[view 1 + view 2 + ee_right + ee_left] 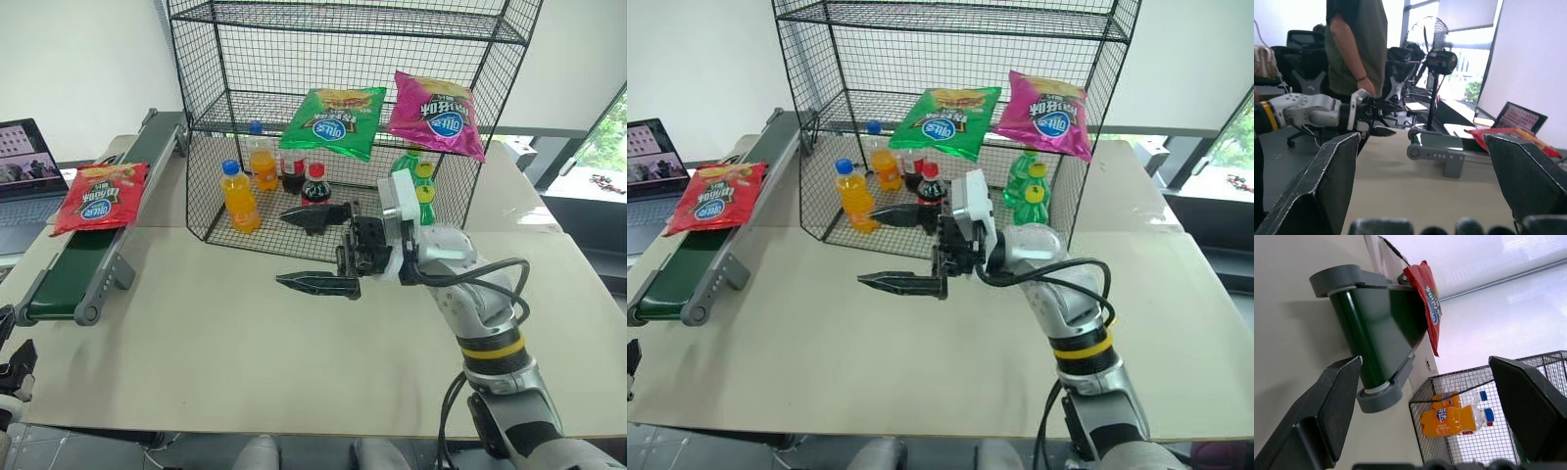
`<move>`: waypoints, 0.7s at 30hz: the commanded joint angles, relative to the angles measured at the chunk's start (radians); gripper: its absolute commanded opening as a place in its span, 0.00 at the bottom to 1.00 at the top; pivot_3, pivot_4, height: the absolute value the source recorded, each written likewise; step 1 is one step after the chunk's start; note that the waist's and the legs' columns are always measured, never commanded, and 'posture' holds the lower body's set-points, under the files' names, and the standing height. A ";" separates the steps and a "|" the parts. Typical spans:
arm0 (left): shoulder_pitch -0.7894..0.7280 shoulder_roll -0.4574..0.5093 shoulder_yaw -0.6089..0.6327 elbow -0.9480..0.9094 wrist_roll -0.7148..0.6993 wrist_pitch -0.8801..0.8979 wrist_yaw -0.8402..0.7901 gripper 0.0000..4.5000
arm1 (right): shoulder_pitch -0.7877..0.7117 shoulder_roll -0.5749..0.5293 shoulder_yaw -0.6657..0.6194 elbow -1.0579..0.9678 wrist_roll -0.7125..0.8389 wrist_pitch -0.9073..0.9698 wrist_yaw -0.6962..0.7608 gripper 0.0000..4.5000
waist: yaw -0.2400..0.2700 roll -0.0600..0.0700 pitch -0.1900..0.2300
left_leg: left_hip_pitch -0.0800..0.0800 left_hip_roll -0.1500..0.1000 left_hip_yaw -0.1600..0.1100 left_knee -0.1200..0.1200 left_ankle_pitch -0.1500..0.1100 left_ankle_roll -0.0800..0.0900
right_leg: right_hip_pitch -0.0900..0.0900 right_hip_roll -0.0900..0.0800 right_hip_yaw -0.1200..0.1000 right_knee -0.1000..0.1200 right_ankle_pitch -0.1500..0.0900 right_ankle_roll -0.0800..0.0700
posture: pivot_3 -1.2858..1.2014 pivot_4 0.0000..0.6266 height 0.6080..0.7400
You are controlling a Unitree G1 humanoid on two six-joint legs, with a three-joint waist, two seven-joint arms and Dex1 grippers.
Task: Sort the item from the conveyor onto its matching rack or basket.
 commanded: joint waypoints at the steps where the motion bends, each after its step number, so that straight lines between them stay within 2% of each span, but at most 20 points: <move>1: -0.021 0.032 0.005 0.053 -0.029 0.013 -0.022 0.99 | -0.021 -0.001 -0.009 -0.004 -0.001 -0.024 0.018 1.00 | 0.000 0.000 0.000 | 0.000 0.000 0.000 0.000 0.000 0.000 | 0.000 0.000 0.000 -0.001 0.000 0.000 | 0.52 0.24 0.98; 9: -0.059 0.039 -0.028 0.087 0.012 0.032 -0.043 0.99 | -0.023 -0.014 -0.020 -0.020 0.005 -0.006 0.010 1.00 | -0.001 -0.001 -0.001 | 0.000 0.000 0.000 -0.002 0.000 0.000 | -0.001 0.000 0.000 0.000 0.000 0.000 | 0.52 0.24 0.98; 21: -0.082 0.076 -0.009 0.126 0.051 0.046 -0.068 0.99 | -0.018 -0.021 -0.024 -0.036 0.012 0.004 -0.015 1.00 | -0.001 -0.001 -0.001 | 0.000 0.000 0.001 -0.003 0.000 0.000 | -0.001 0.000 0.000 -0.001 0.000 0.000 | 0.52 0.24 0.98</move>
